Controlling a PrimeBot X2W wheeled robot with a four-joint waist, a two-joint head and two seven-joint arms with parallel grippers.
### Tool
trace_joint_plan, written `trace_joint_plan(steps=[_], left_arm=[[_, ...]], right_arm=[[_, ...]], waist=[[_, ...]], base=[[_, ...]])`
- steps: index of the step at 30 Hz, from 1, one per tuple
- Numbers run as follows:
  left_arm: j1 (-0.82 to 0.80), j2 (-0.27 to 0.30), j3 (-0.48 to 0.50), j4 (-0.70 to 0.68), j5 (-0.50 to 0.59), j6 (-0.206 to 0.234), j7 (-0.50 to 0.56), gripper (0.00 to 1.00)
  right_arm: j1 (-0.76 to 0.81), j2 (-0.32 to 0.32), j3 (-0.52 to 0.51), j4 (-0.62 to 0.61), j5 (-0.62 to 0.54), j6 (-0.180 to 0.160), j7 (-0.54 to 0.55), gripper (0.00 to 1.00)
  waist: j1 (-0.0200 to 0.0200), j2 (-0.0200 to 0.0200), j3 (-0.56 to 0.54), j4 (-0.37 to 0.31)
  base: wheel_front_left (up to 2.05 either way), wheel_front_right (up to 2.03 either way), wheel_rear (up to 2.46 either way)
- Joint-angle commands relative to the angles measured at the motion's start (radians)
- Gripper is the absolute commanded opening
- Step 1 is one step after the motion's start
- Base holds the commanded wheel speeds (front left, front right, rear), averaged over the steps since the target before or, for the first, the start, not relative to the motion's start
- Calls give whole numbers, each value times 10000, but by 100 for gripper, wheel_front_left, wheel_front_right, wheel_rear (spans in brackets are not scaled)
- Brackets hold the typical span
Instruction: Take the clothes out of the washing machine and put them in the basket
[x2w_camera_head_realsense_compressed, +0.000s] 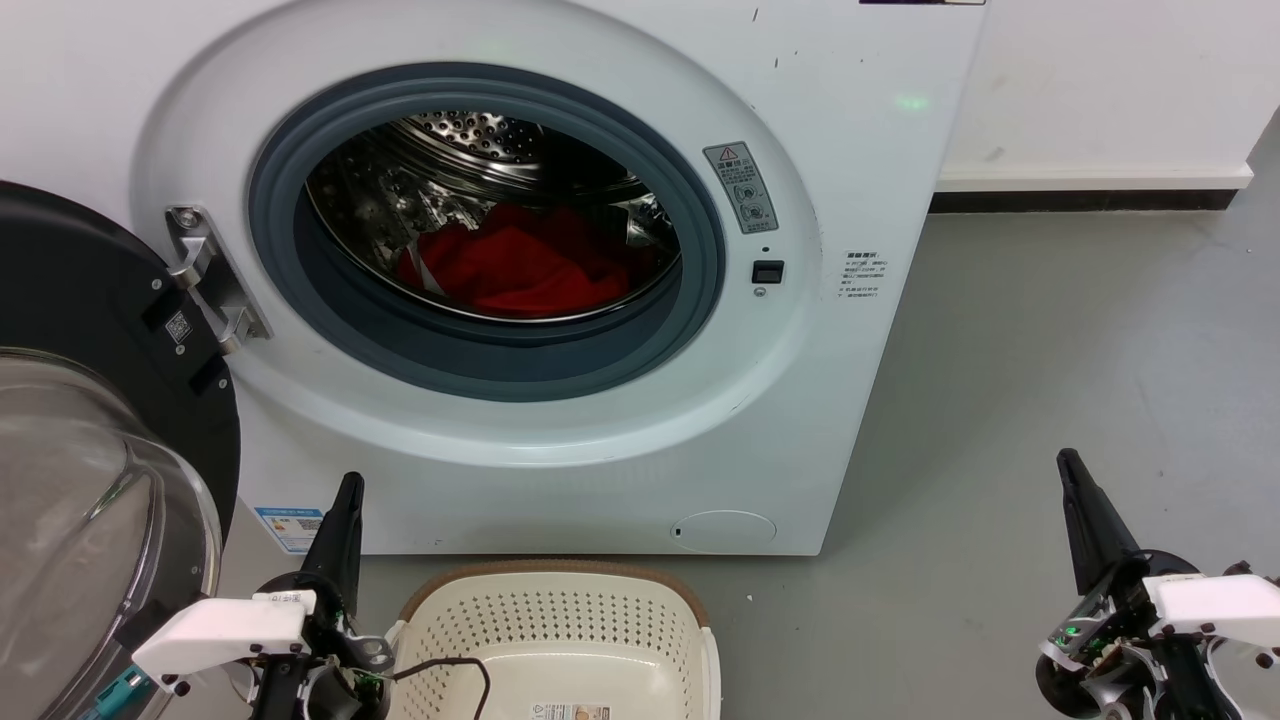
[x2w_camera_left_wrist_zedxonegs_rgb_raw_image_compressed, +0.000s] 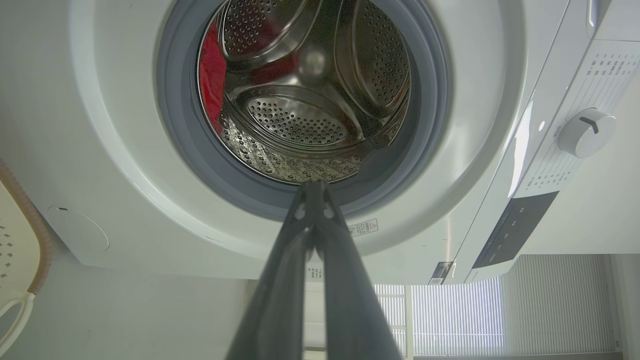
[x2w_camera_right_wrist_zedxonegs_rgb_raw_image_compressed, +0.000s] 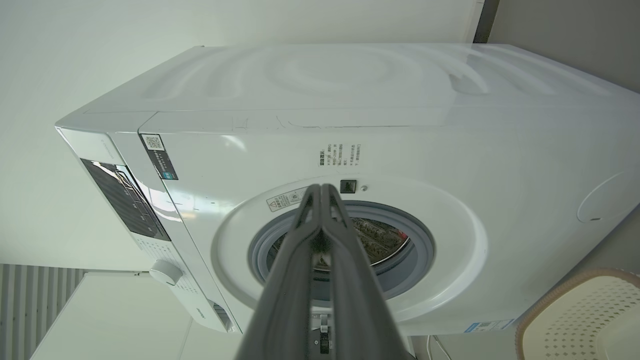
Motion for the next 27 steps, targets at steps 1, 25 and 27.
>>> trace_joint_plan(steps=[1, 25, 27], left_arm=[[-60, -10, 27, -8, 1, -19, 42, 0], [324, -15, 34, -161, 948, 76, -476, 100], [346, -14, 33, -300, 1301, 144, -573, 100]], right_arm=[[-141, 37, 4, 14, -44, -3, 4, 0], [322, 6, 77, -38, -771, -2, -465, 100], [352, 7, 62, -144, -1087, -2, -561, 100]], waist=[[0, 0, 0, 0], [0, 0, 12, 11], [0, 0, 18, 13]], base=[[0, 0, 0], [0, 0, 0], [0, 0, 0]])
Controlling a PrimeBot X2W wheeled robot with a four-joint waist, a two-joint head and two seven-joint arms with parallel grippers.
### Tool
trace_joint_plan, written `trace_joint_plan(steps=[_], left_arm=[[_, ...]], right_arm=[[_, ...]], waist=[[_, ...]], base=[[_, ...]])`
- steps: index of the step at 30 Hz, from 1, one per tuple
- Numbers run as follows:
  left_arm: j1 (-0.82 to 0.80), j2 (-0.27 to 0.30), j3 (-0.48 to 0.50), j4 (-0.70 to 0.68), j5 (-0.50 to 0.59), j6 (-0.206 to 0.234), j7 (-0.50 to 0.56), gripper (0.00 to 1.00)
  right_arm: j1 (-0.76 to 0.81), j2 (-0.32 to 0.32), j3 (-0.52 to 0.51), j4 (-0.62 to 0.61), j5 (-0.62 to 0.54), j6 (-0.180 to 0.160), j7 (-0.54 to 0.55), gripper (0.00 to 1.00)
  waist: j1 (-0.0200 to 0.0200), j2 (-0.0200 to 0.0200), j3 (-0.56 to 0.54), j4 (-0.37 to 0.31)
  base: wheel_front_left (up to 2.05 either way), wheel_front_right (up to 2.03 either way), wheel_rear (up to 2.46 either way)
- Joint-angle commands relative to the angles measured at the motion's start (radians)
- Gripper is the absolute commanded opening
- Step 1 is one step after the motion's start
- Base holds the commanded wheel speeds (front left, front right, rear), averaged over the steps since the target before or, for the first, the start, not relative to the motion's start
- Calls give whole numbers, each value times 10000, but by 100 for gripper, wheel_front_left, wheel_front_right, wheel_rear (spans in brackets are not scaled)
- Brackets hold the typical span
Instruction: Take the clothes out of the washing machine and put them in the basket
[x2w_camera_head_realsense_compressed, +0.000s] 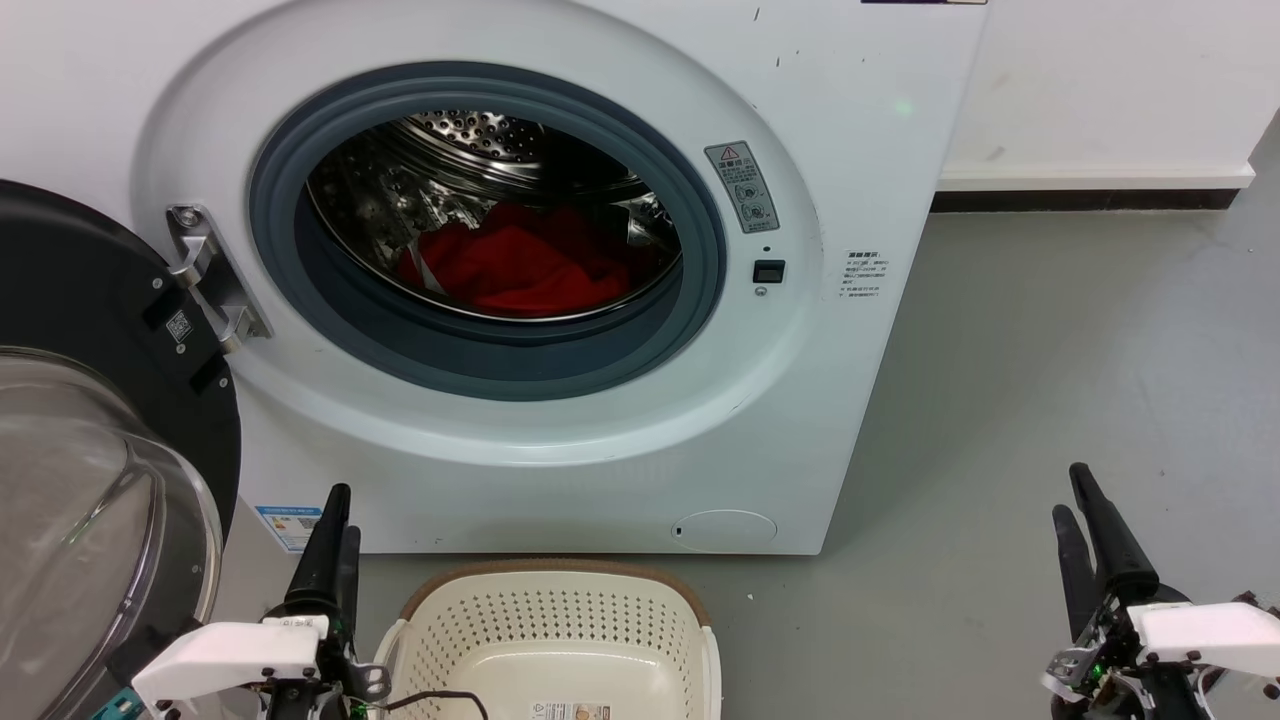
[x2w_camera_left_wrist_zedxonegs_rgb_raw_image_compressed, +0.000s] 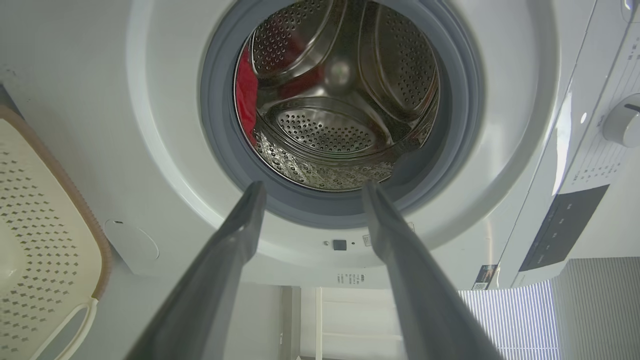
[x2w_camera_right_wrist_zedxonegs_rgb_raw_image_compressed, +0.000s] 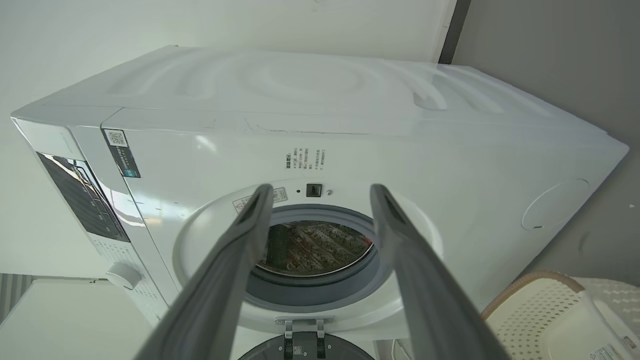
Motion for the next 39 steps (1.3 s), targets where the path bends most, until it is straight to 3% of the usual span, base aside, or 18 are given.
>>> trace_joint_plan(steps=[1, 17, 30, 39], left_arm=[[-73, 19, 43, -366, 483, 73, -143, 100], [197, 22, -406, -1343, 3482, 876, -793, 100], [443, 26, -891, -1801, 6235, 1455, -1341, 100], [585, 27, -1096, -1934, 7672, 1662, -1632, 100]], right_arm=[[-59, -5, -12, -329, -447, 0, -135, 100], [197, -2, 241, -1429, -3564, 0, -793, 100], [521, 1, 764, -2185, -6818, 0, -1345, 100], [691, 3, 981, -2420, -8470, 0, -1639, 100]], waist=[[0, 0, 7, 1], [0, 0, 35, 20], [0, 0, 55, 39], [0, 0, 69, 40]], base=[[0, 0, 0], [0, 0, 0], [0, 0, 0], [0, 0, 0]])
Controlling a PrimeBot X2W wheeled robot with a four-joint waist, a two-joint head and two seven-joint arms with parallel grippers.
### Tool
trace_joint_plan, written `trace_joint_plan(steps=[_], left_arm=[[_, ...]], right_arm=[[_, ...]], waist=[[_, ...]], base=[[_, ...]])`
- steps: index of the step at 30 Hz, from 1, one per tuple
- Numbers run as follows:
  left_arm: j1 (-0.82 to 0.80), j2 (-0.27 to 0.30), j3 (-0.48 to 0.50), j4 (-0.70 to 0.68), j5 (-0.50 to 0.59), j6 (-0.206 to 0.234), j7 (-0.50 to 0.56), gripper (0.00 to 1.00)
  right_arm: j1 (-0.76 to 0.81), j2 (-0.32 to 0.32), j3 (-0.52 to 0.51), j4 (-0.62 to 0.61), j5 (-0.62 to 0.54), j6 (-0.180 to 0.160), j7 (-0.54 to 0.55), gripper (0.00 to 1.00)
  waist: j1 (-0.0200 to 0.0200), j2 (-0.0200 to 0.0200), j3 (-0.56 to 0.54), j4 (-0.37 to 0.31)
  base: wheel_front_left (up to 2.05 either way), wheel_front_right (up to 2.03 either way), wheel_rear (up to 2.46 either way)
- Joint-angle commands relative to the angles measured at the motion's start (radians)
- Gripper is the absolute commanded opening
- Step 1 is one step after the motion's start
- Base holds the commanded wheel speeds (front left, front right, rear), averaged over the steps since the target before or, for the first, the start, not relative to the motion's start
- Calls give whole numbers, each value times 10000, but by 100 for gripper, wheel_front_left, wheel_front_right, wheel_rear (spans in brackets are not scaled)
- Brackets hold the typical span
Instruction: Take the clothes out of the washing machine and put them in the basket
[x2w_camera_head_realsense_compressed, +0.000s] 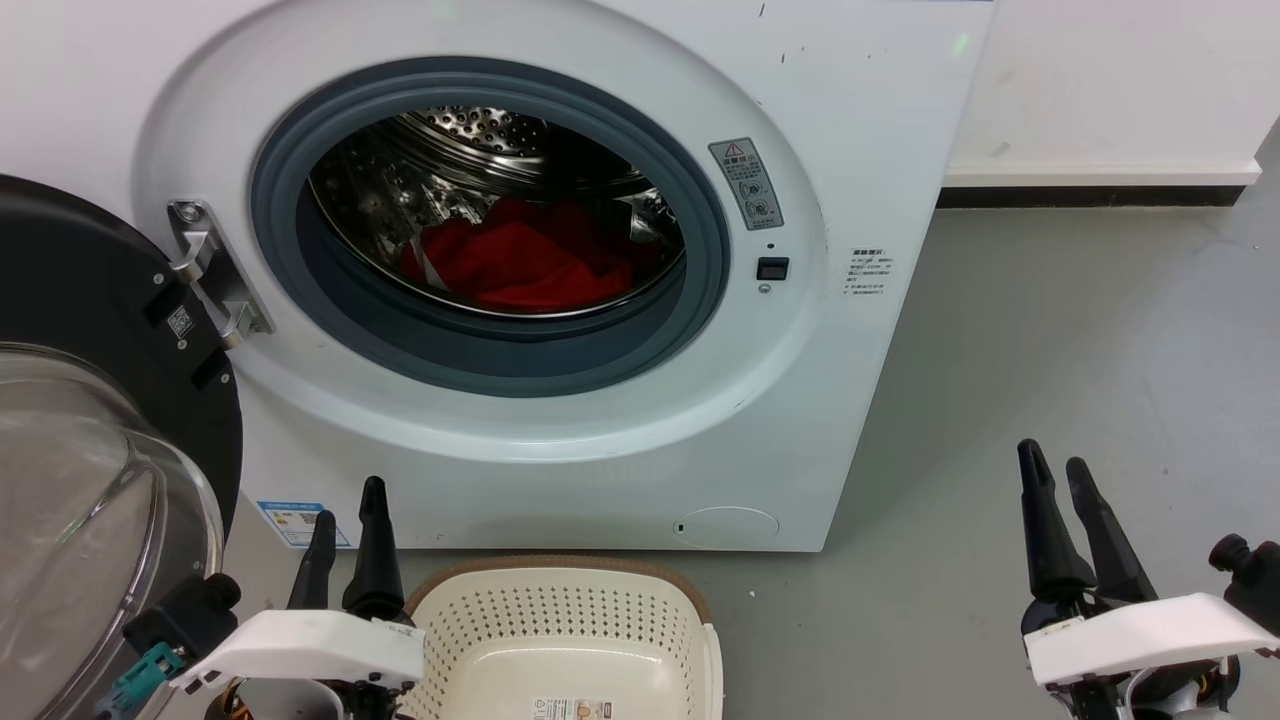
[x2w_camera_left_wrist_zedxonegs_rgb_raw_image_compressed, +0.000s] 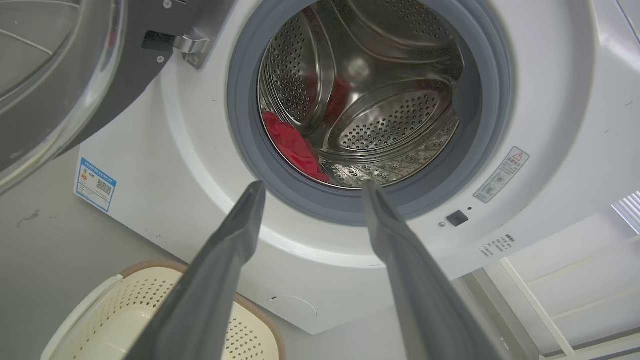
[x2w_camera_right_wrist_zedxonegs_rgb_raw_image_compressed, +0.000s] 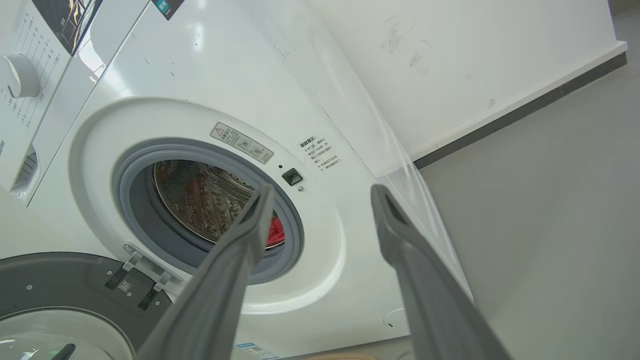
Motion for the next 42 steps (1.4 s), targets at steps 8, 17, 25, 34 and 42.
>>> trace_joint_plan(steps=[8, 17, 25, 34, 42], left_arm=[[110, 23, -165, -265, 1263, 188, -303, 100], [258, 24, -333, -317, 2407, 313, -556, 100], [369, 25, -438, -359, 3263, 410, -756, 100], [488, 27, -529, -335, 4156, 474, -973, 100], [588, 27, -594, -362, 4841, 552, -1153, 100]], right_arm=[[167, -1, 226, -401, -1665, 0, -322, 100], [319, 1, 320, -567, -2885, 0, -578, 100], [467, 2, 355, -723, -3777, -1, -784, 100], [588, 4, 373, -940, -4583, -1, -1001, 100], [719, 6, 356, -1093, -5175, -1, -1183, 100]], waist=[[0, 0, 13, 5], [0, 0, 22, 39], [0, 0, 25, 42], [0, 0, 49, 37], [0, 0, 58, 43]], base=[[0, 0, 0], [0, 0, 0], [0, 0, 0], [0, 0, 0], [0, 0, 0]])
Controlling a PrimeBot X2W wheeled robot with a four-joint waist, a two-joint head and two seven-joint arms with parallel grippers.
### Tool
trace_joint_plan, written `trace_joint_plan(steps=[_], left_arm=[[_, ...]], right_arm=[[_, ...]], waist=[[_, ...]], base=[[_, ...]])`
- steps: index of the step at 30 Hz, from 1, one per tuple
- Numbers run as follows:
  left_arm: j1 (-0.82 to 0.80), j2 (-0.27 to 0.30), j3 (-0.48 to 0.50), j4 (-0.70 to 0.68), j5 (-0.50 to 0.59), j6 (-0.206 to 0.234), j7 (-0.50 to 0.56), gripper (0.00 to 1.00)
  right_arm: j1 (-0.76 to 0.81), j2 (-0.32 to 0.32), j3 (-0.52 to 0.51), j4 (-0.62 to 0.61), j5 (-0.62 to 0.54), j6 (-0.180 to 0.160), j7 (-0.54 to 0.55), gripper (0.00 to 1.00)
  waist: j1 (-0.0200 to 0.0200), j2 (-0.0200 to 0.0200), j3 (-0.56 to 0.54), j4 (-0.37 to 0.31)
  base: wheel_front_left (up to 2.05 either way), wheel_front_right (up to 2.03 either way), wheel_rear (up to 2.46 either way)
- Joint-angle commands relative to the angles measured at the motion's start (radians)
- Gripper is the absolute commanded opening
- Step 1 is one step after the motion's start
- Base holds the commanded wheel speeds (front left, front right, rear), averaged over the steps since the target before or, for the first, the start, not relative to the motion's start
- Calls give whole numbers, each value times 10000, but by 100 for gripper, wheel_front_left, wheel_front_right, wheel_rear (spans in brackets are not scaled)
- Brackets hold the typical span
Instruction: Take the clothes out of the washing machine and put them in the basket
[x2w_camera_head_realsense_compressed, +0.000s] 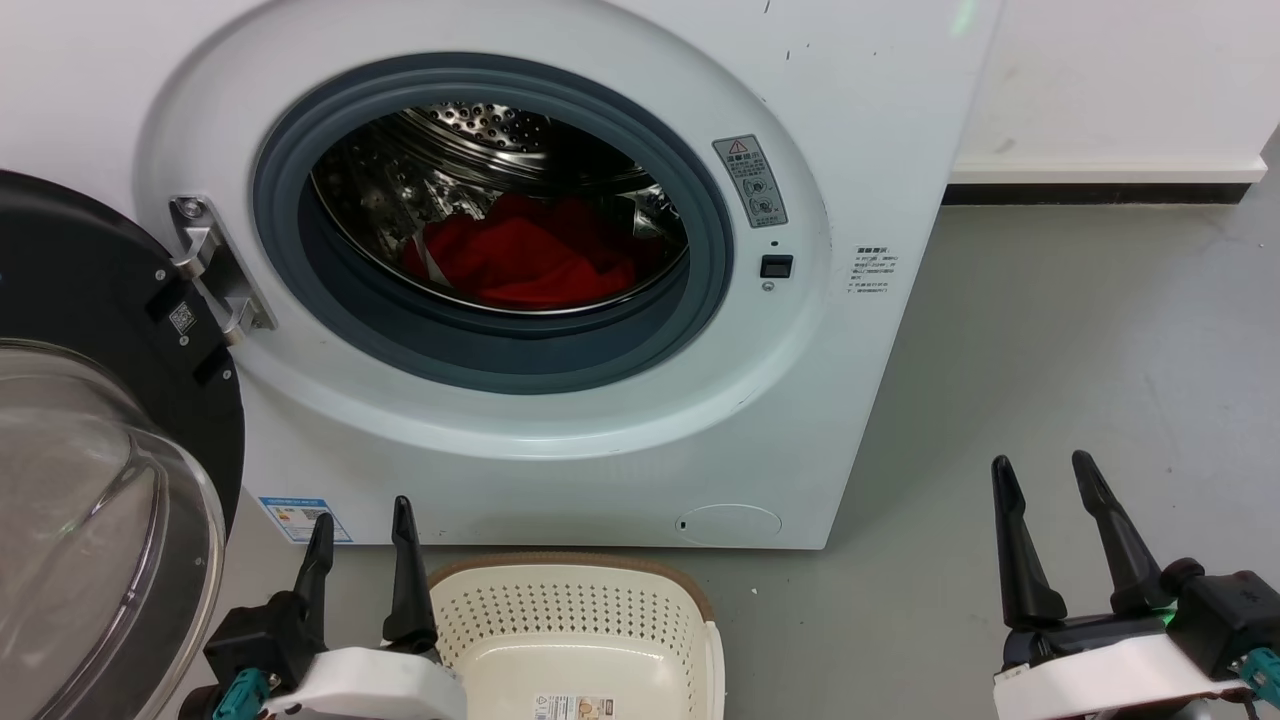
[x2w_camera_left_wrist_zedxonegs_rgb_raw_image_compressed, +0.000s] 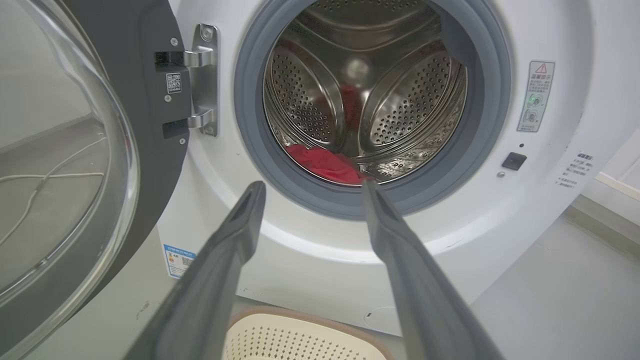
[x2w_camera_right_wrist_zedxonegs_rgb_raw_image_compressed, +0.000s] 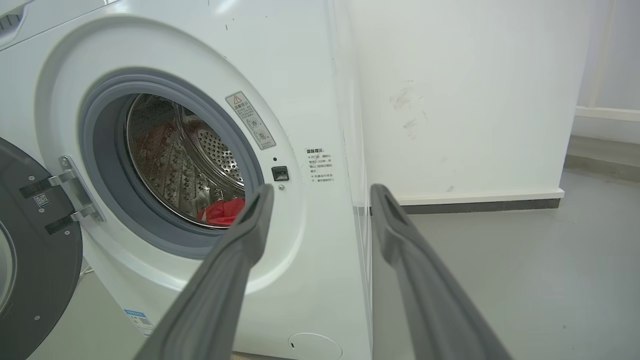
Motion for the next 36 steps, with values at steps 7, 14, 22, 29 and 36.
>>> trace_joint_plan(steps=[7, 14, 22, 29, 36], left_arm=[[110, 20, -44, -104, 688, 102, -209, 100], [192, 21, -128, -113, 1154, 91, -357, 100], [277, 20, -173, -37, 1642, -16, -501, 100], [358, 21, -203, 24, 2062, -81, -632, 100], [391, 20, -219, 59, 2277, -42, -680, 100]], right_arm=[[148, 9, 7, -200, -594, -3, -210, 100], [277, 10, -8, -238, -1050, -3, -338, 100], [354, 12, 20, -292, -1613, -3, -496, 100], [479, 14, 41, -336, -2039, -3, -626, 100], [532, 14, 38, -364, -2246, -5, -679, 100]], waist=[[0, -1, 12, 8], [0, -1, 31, 26], [-1, -1, 41, 30], [-1, -1, 46, 29], [-1, -1, 55, 34]], base=[[0, 0, 0], [0, 0, 0], [0, 0, 0], [0, 0, 0], [0, 0, 0]])
